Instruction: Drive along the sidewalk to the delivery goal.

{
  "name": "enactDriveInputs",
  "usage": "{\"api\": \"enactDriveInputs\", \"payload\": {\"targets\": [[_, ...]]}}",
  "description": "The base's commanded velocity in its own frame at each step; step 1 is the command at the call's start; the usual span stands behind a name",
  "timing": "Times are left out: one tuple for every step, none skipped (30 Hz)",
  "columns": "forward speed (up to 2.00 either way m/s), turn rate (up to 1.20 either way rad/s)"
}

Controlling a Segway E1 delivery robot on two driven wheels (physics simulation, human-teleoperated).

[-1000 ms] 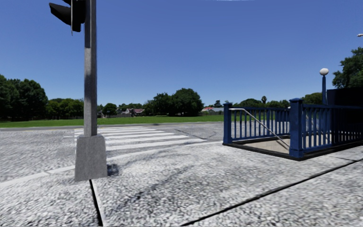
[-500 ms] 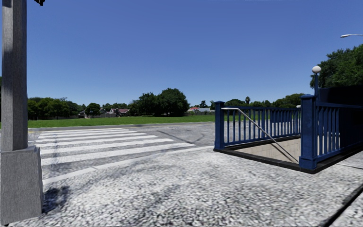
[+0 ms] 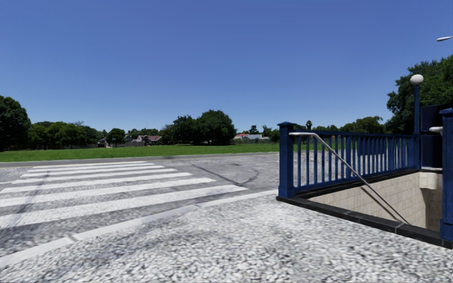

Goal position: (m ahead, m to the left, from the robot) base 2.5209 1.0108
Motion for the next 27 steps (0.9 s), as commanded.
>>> {"api": "enactDriveInputs", "payload": {"targets": [[1.55, 0.0], [1.55, 0.0], [1.55, 0.09], [1.55, 0.17], [1.55, 0.17], [1.55, 0.22], [1.55, 0.37], [1.54, 0.57], [1.54, 0.57], [1.45, 0.76], [1.38, 0.8], [1.36, 0.81], [1.35, 0.81], [1.35, 0.81], [1.35, 0.81], [1.35, 0.81], [1.35, 0.81], [1.35, 0.8], [1.35, 0.8], [1.35, 0.73], [1.35, 0.73], [1.35, 0.69], [1.35, 0.64], [1.35, 0.62], [1.35, 0.62], [1.35, 0.62], [1.35, 0.62]]}}
